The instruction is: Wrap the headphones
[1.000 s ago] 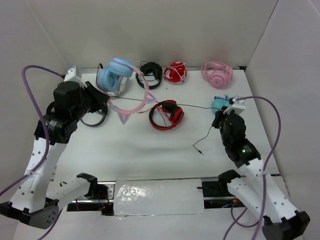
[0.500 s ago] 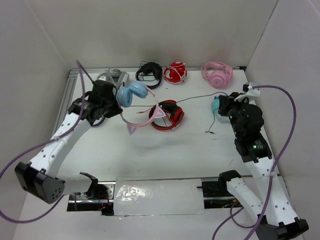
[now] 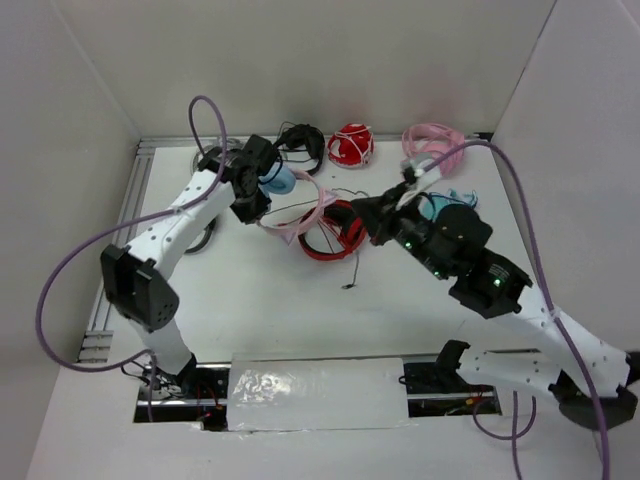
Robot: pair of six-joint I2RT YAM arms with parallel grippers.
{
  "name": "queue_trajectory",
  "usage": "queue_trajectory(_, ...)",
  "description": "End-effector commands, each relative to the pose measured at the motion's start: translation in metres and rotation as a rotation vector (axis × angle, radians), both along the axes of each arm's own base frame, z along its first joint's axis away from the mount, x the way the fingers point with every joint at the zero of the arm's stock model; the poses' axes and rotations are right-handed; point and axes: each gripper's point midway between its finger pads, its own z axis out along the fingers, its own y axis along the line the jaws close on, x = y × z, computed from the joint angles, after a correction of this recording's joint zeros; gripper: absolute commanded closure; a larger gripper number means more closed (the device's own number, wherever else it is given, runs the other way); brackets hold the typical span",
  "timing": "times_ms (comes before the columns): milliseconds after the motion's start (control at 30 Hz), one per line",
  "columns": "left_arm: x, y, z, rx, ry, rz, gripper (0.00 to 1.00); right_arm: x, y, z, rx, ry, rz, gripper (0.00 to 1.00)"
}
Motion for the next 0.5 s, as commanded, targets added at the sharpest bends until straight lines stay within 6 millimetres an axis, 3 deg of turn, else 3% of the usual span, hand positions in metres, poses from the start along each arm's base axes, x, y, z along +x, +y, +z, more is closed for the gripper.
queue_trajectory(0, -0.001, -0.005, -0.001, 0.004, 0.064, 0.2, 1.0, -0.024, 0.049, 0.027, -0.016, -0.057, 0.06, 1.0)
queue_trajectory(33, 0.0, -0.011, -0.003, -0.012, 0.073, 0.198, 1.0, -0.021, 0.073, 0.011, -0.066, -0.028, 0.063, 1.0)
queue_trajectory(100, 0.002, -0.026, -0.009, -0.072, 0.107, 0.216, 1.0, -0.031, 0.099, 0.012, -0.054, -0.001, 0.079, 1.0)
queue_trajectory(133, 0.003, -0.03, -0.009, -0.094, 0.111, 0.224, 1.0, -0.026, 0.117, -0.002, -0.08, 0.021, 0.092, 1.0)
queue_trajectory(267, 0.001, -0.044, -0.004, -0.166, 0.102, 0.232, 1.0, -0.034, 0.162, -0.026, -0.059, 0.073, 0.256, 1.0)
queue_trajectory(467, -0.01, -0.047, 0.02, -0.26, 0.016, 0.193, 1.0, -0.022, 0.179, -0.078, -0.126, 0.125, 0.299, 1.0)
